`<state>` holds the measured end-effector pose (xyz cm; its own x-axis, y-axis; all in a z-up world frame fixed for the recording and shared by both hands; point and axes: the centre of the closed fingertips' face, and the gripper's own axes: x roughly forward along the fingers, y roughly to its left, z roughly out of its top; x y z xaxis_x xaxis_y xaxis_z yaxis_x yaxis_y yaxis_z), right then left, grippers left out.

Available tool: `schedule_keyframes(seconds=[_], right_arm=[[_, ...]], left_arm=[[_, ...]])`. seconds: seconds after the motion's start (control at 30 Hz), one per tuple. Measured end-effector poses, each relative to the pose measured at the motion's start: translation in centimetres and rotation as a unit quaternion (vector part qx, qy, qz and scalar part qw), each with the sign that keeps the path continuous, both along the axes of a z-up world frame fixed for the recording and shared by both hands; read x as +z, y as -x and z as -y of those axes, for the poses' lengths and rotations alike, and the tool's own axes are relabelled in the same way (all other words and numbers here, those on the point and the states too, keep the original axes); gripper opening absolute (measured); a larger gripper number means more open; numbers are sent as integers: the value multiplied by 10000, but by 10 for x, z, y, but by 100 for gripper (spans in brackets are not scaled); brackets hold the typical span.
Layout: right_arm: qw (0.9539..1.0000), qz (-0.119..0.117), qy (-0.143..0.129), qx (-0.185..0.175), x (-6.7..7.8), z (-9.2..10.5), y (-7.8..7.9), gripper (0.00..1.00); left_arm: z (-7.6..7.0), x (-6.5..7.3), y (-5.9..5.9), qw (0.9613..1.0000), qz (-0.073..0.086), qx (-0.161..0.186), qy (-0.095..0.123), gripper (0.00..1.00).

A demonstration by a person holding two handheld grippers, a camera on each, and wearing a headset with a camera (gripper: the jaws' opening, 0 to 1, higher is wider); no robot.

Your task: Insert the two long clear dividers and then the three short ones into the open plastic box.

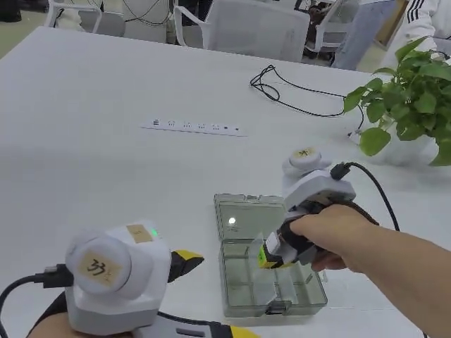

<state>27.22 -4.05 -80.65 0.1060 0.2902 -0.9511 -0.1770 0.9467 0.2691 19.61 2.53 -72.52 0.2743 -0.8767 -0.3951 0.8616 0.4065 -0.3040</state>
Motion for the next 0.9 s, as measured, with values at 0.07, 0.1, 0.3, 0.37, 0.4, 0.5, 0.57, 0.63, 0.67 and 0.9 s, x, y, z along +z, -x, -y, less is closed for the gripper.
schedule_keyframes(seconds=[0.07,0.1,0.3,0.37,0.4,0.5,0.57,0.63,0.67,0.9], right_arm=[[10000,16,6,44,-2,-1,0,7],[10000,22,0,63,-3,-2,0,7],[9999,51,-52,93,-14,-5,2,8],[9999,63,-92,81,-17,-5,1,9],[9999,68,-119,86,-18,-5,1,9],[9998,83,-190,71,-22,-5,1,9],[9996,96,-271,36,-23,-6,1,10],[9995,111,-309,24,-23,-5,1,10],[9993,119,-342,21,-23,-5,1,10],[9965,290,-785,2,-17,-5,1,12]], left_arm=[[0,0,0,10000,10,0,-3,84],[0,0,0,10000,4,7,3,84],[-1,-3,1,10000,-9,25,-40,85],[-2,-3,1,10000,-12,34,-53,85],[-2,-4,1,10000,-11,33,-67,85],[-2,-6,1,9999,-15,28,-111,86],[-2,-6,1,9999,-21,28,-133,86],[-1,-6,1,9999,-18,31,-140,86],[-1,-6,1,9999,-18,33,-137,86],[3,-4,-2,9998,-15,76,-170,86]])
